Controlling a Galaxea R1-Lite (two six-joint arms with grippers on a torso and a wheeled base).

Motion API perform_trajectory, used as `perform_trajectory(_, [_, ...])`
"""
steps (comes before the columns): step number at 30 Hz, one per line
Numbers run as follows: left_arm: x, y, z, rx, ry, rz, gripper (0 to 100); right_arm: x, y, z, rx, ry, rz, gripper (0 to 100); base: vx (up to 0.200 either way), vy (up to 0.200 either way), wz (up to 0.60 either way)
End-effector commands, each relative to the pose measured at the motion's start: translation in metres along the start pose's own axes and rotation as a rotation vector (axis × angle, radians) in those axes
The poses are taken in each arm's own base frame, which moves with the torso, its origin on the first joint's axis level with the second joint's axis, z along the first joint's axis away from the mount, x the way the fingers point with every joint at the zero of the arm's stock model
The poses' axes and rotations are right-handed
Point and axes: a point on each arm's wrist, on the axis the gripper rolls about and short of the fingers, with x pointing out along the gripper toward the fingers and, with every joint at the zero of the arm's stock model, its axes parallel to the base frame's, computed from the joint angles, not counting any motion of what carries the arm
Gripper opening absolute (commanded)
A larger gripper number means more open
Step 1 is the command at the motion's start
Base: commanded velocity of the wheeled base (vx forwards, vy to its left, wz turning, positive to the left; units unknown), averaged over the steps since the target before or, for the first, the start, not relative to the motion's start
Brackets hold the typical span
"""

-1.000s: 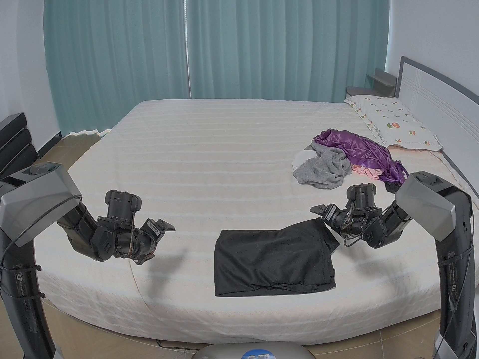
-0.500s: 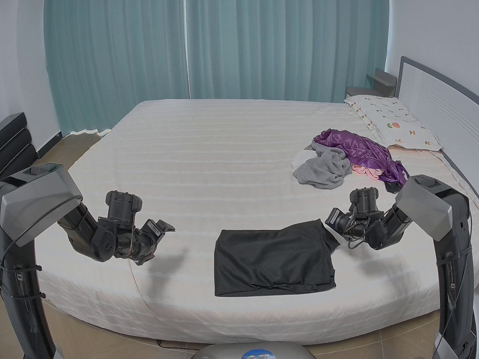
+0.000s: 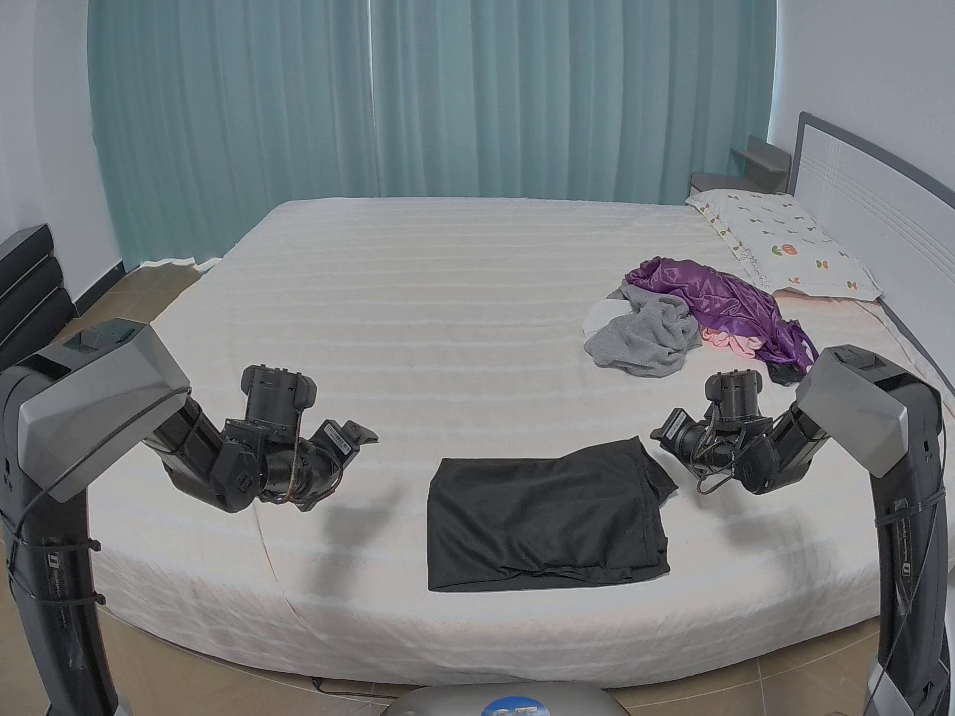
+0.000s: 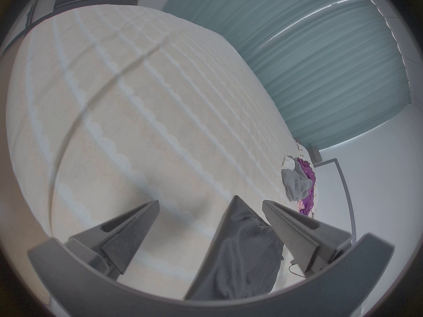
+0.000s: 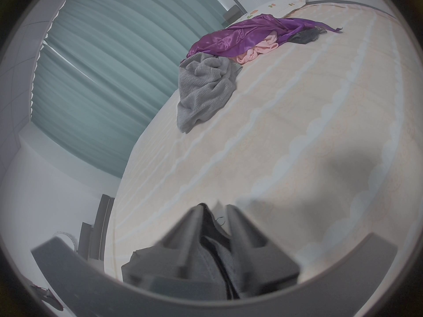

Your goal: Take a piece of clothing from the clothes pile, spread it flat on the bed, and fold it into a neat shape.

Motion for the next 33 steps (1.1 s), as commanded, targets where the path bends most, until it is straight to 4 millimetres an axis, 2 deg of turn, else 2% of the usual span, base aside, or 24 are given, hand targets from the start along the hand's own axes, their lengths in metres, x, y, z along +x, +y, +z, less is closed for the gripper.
perform_trajectory(1, [0.011, -0.009, -0.006, 0.025, 0.01, -0.019, 100, -0.001, 0.005, -0.003, -0.01, 0.015, 0.017, 100, 0.0, 0.0, 0.0])
perform_trajectory(11, [0.039, -0.025, -0.021, 0.114, 0.025, -0.059, 100, 0.019, 0.009, -0.021, -0.087, 0.059, 0.044, 100, 0.0, 0.0, 0.0])
perform_trajectory(12, [0.039, -0.025, -0.021, 0.115, 0.026, -0.061, 100, 0.019, 0.01, -0.021, -0.087, 0.058, 0.045, 0, 0.0, 0.0, 0.0])
perform_trajectory(16, [0.048, -0.031, -0.031, 0.134, 0.04, -0.075, 100, 0.025, 0.008, -0.025, -0.096, 0.064, 0.038, 0, 0.0, 0.0, 0.0])
perform_trajectory(24, [0.072, -0.031, -0.046, 0.242, -0.012, -0.029, 100, 0.019, 0.001, -0.002, -0.06, 0.006, 0.035, 0, 0.0, 0.0, 0.0])
perform_trajectory(28, [0.078, -0.033, -0.05, 0.257, -0.019, -0.023, 100, 0.017, -0.001, -0.001, -0.042, 0.003, 0.029, 0, 0.0, 0.0, 0.0])
perform_trajectory(33, [0.087, -0.049, -0.062, 0.285, 0.009, -0.03, 100, 0.018, -0.002, -0.003, -0.025, 0.009, 0.025, 0, 0.0, 0.0, 0.0])
